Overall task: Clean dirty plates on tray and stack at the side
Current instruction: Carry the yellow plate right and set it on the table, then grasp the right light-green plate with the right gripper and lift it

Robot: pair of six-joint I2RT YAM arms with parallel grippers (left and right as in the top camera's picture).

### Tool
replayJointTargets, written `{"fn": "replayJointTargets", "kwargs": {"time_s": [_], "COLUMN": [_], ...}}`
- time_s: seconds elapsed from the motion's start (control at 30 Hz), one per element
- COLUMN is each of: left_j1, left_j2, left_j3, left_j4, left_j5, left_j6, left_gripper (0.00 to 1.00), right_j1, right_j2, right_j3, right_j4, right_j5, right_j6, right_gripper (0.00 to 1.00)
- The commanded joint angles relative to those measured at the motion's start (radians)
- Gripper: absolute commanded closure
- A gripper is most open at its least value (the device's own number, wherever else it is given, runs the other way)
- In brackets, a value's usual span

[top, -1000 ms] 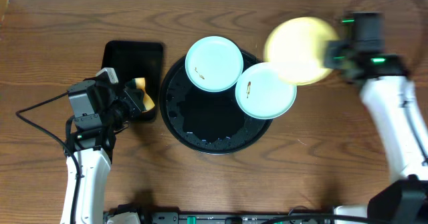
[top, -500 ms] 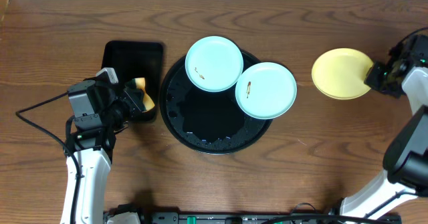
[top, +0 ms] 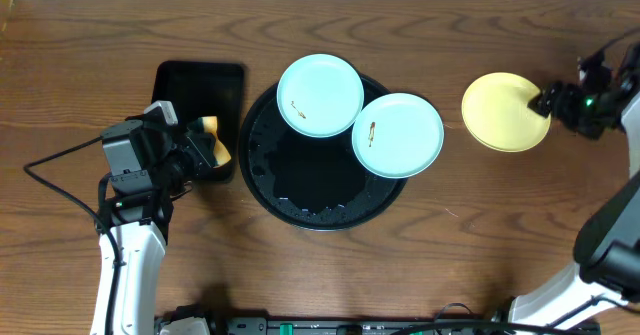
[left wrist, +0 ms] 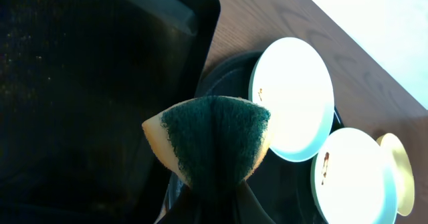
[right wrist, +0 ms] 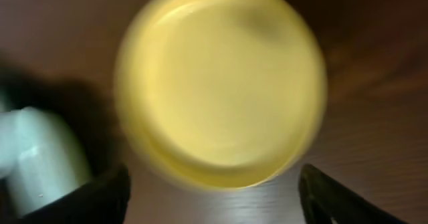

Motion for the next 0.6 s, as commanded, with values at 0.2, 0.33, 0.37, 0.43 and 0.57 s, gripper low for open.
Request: {"fn": "replayJointTargets", "kwargs": {"time_s": [0.2,0.33,0.37,0.43,0.57], "left_j1": [0.004,0.004,0.004,0.004,0.004], "left_j2": [-0.002,-0.002,-0.002,-0.002,-0.002], "left_j3": [0.029,0.029,0.029,0.029,0.029], "left_j4": [0.008,0.009,0.009,0.009,0.009], "left_j5": [-0.018,-0.017,-0.017,-0.017,-0.017], "left_j6": [0.018,0.018,0.018,0.018,0.018], "left_gripper": [0.92,0.92,0.92,0.92,0.92], "right_j1": [0.314,0.448,0.481,0.528,0.577], "right_j2": [-0.127,-0.126,-0.126,-0.126,-0.126], "right_j3": [0.049,0.019,0.004,-0.032,-0.12], "right_j4": [-0.212,-0.212,-0.21,-0.198,-0.12], "right_j5": [-0.019,0.174,0.232,0.32,0.385], "right_j6": [0.014,0.09,0.102,0.134,0.181], "right_gripper": [0.38,0.39,0.38,0.38,0.39]}}
